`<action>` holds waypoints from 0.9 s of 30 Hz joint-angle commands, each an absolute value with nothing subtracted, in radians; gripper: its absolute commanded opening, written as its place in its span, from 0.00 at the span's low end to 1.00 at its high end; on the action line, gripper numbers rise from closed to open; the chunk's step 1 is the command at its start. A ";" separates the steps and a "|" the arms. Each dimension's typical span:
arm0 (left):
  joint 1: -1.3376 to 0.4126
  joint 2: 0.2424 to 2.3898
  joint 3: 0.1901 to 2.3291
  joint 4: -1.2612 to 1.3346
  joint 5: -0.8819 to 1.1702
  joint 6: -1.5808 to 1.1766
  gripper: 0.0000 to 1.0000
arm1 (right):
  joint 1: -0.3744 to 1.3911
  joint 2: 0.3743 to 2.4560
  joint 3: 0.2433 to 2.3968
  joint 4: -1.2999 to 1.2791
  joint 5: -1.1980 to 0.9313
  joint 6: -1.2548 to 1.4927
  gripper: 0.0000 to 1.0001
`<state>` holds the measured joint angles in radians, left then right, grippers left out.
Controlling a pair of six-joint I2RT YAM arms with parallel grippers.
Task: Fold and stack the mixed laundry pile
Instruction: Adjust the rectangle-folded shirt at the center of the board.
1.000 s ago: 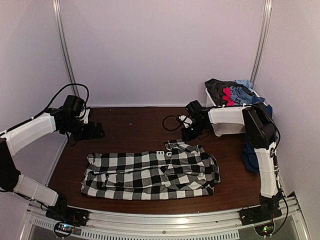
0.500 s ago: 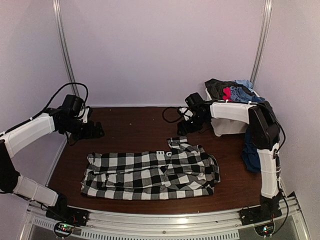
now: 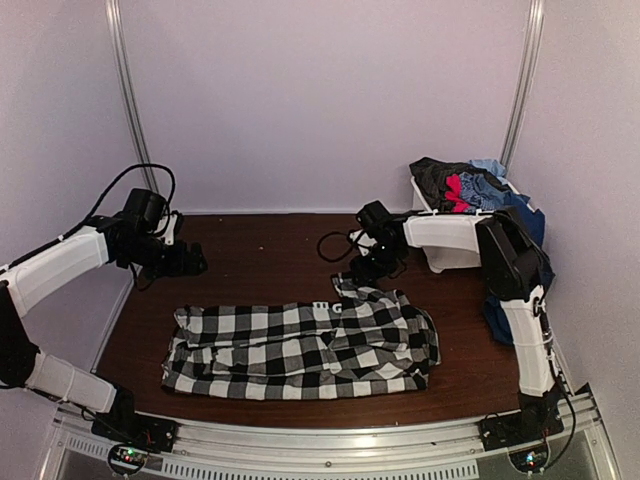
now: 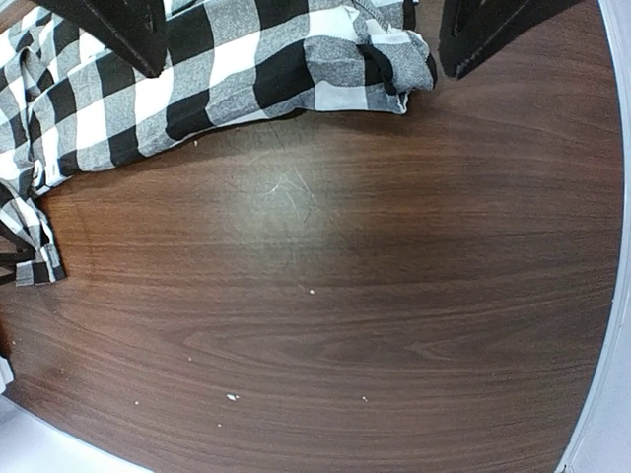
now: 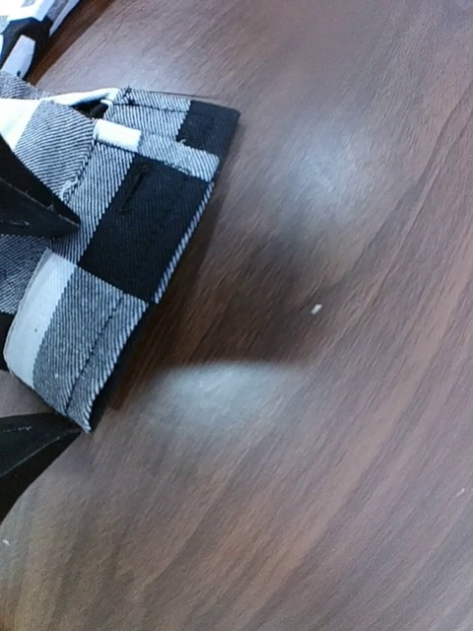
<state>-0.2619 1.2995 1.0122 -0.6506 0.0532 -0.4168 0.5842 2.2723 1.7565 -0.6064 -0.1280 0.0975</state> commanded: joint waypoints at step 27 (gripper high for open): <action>-0.292 0.940 0.955 -0.303 0.447 -0.084 0.98 | 0.662 1.705 1.472 -0.308 -0.724 -0.157 0.00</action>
